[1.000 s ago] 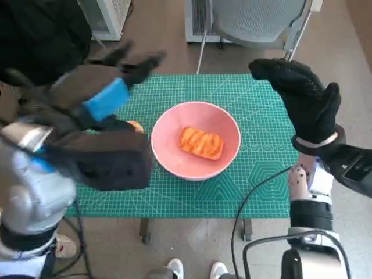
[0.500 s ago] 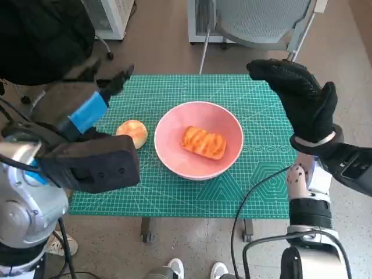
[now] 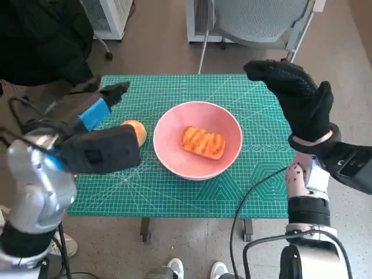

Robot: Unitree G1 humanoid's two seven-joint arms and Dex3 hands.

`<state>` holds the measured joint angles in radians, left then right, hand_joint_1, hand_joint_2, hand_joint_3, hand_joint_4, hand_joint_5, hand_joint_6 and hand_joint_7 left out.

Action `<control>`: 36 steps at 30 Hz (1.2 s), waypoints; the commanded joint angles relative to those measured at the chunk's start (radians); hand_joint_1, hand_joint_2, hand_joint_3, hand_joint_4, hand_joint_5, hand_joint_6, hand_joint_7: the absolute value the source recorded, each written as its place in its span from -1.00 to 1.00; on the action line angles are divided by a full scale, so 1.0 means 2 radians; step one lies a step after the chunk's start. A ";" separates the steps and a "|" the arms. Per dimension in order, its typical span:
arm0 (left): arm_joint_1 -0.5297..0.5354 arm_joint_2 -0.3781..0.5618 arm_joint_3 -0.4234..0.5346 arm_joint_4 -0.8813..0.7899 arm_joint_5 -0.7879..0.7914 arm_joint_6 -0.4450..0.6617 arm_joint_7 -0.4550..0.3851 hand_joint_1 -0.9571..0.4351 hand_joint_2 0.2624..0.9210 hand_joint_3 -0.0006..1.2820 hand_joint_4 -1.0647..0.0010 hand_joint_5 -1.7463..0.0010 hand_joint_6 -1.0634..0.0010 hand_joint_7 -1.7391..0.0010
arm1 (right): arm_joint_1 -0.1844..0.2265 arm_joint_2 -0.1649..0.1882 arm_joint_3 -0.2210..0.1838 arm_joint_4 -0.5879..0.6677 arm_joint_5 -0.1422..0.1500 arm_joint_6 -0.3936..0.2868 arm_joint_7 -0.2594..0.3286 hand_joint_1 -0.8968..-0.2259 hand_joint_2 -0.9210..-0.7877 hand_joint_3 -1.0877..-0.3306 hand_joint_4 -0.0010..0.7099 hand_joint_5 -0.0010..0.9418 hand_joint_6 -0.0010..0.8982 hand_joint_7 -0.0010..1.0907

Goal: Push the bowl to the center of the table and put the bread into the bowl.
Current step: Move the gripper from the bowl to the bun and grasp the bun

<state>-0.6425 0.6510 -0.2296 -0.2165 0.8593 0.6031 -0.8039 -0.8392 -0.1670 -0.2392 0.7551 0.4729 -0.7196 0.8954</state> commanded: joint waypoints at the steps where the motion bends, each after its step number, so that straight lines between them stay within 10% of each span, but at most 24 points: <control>1: -0.007 -0.015 -0.015 0.034 0.008 0.001 0.021 0.57 0.41 -0.94 1.00 1.00 0.61 0.99 | 0.000 0.003 -0.003 0.009 0.004 0.000 0.008 -0.34 -1.00 -0.75 0.14 -0.99 -0.19 -0.51; 36: -0.140 -0.090 -0.116 0.437 -0.009 -0.107 0.140 0.31 0.44 -0.96 1.00 1.00 0.68 1.00 | 0.012 -0.002 -0.009 -0.017 0.008 0.009 0.013 -0.32 -1.00 -0.80 0.16 -0.99 -0.14 -0.57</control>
<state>-0.8804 0.4821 -0.4559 0.6042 0.8504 0.4005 -0.5381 -0.8421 -0.1639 -0.2575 0.7275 0.4873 -0.7142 0.9191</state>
